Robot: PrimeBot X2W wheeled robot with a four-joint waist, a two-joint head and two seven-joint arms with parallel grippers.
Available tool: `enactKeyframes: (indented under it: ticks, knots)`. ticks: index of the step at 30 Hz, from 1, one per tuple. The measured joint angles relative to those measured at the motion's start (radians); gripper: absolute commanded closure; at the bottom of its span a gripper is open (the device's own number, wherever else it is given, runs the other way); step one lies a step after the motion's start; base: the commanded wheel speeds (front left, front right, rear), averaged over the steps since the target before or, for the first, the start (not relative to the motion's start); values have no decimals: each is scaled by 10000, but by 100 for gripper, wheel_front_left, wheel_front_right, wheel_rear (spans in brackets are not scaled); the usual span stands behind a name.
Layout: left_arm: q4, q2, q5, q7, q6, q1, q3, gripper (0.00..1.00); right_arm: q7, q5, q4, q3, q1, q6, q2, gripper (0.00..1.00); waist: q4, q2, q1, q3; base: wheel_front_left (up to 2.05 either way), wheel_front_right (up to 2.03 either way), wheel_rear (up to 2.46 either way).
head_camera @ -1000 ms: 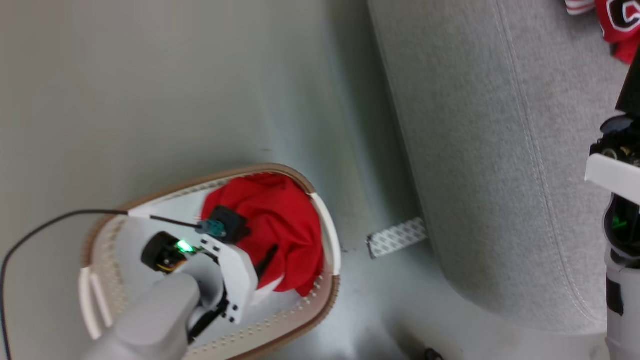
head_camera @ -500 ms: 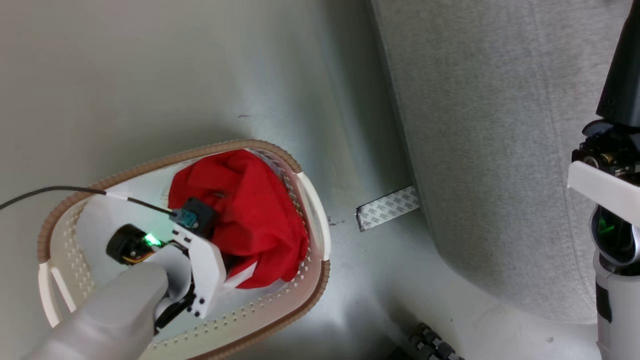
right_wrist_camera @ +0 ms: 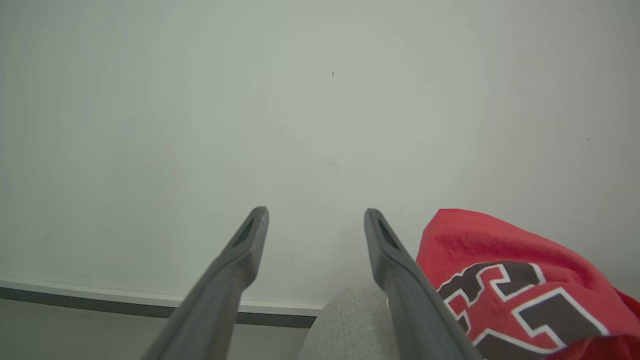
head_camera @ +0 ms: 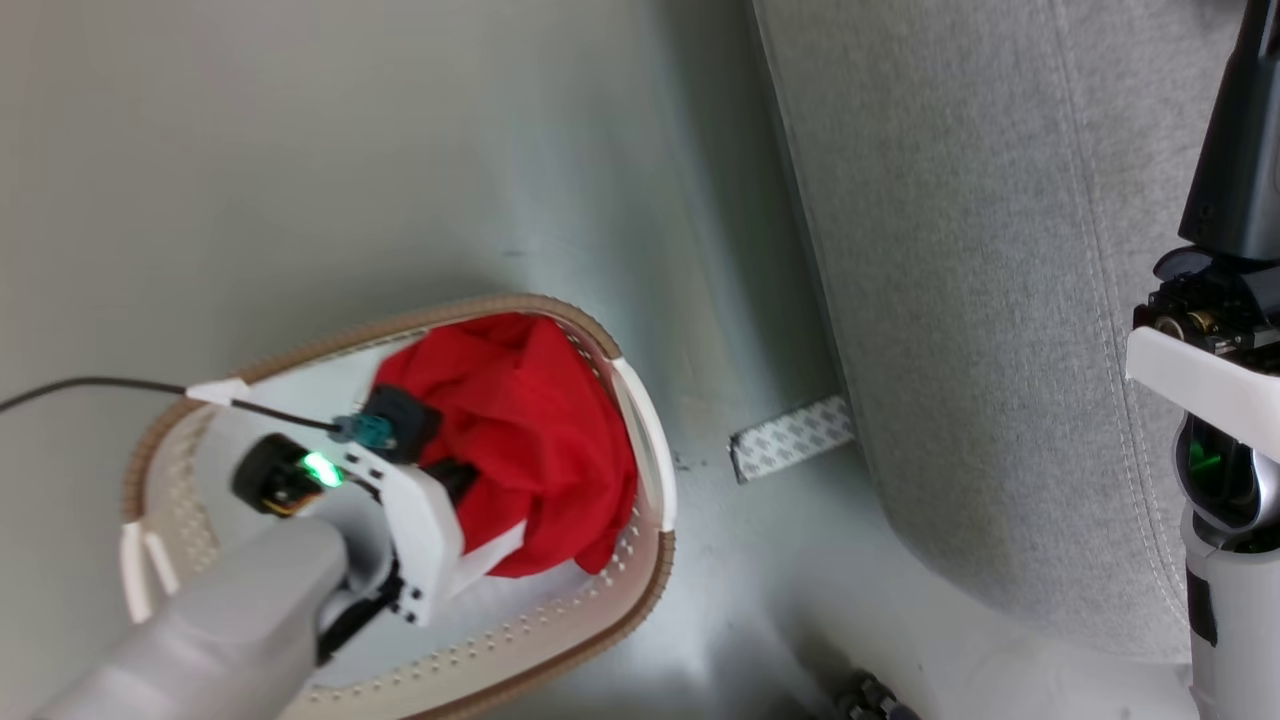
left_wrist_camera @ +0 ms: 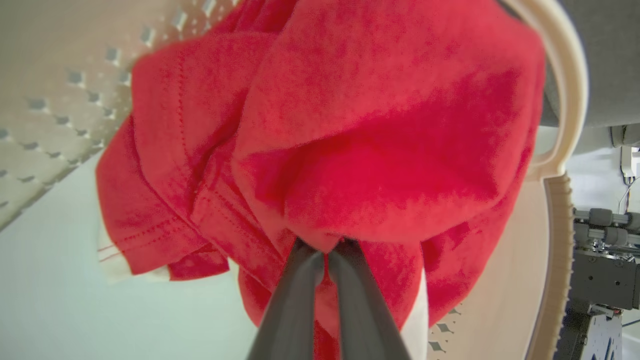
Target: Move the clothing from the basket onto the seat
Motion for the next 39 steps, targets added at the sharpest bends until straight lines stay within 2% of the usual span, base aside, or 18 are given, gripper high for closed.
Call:
enactKeyframes:
  ticks: [13,21,24,31,35,39]
  knots:
    - [-284,-1267,-244,-1369,0,969,-65,100,0,-587,834,-322,642,0,17,0,924,0,-1,-2268,0,0,0]
    - [-437,-1655,-476,-1797,0,1542,-10,100,0,-807,1490,-489,1504,0,19,0,1635,0,-3,-4108,0,0,0]
    - [-846,-1728,-410,-1837,0,1685,625,100,0,-844,1707,-520,1917,0,17,0,1955,0,-3,-4771,0,0,0]
    - [-2192,-1691,1093,-1854,2,2570,2305,100,0,-539,2184,-569,2960,0,-81,0,2868,0,-4,-6070,0,0,0]
    - [-2976,-1682,1797,-1854,2,2898,2943,100,0,-366,2412,-495,3402,0,-125,0,3425,0,-5,-6669,0,0,0]
    - [-3492,-1599,2061,-1856,65,2960,3432,100,0,-186,2566,-332,3803,0,-119,0,3938,0,-5,-7203,0,0,0]
